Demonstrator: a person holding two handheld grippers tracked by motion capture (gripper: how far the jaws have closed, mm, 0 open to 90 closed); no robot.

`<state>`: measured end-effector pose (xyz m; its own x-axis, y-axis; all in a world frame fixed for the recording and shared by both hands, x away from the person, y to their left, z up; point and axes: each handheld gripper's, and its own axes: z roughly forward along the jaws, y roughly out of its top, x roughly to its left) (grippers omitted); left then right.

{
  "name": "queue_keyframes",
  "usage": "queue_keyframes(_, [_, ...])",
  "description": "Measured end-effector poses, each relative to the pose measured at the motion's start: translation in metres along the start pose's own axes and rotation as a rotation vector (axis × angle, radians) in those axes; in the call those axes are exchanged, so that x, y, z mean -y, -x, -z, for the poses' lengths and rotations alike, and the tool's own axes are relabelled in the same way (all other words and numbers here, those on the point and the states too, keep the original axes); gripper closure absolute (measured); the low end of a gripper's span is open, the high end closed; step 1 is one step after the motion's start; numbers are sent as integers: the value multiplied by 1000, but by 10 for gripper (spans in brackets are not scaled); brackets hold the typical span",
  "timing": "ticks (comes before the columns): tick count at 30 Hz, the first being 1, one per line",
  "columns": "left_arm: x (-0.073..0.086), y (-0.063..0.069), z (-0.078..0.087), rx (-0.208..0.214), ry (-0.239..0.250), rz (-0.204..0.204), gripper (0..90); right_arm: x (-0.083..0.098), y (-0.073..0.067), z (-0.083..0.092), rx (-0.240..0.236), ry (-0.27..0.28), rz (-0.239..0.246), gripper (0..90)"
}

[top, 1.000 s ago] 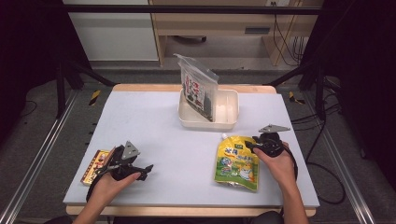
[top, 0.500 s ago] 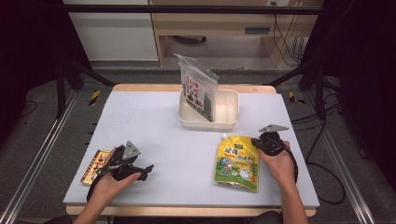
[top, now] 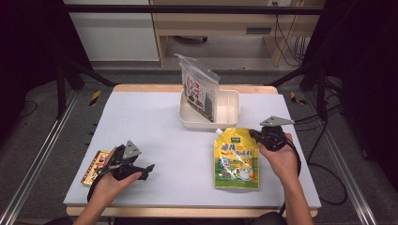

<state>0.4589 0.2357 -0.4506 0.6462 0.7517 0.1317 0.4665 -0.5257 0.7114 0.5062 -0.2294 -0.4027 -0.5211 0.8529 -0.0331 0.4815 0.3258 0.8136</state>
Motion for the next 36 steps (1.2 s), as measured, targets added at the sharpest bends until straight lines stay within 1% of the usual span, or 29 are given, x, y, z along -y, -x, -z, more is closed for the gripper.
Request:
queue_keyframes(6, [-1,0,2,-1,4,-2,81,-20,-12,11,-7,35,57,900])
queue_keyframes(15, [-3,-1,5,0,17,1,87,-41,-24,15,-18,66,100,900])
queue_keyframes(18, [-3,-1,6,-2,19,1,89,-46,-27,15,-23,75,119,900])
queue_keyframes(22, [-3,-1,7,1,20,1,90,-52,-33,15,-27,85,132,900])
queue_keyframes(23, [-3,-2,7,-1,21,1,91,-54,-34,15,-28,88,143,900])
queue_keyframes(28, [-4,-3,8,-1,28,9,91,-59,-39,14,-33,101,158,900])
queue_keyframes(36, [-5,-3,12,5,46,14,94,-69,-52,12,-48,131,197,900])
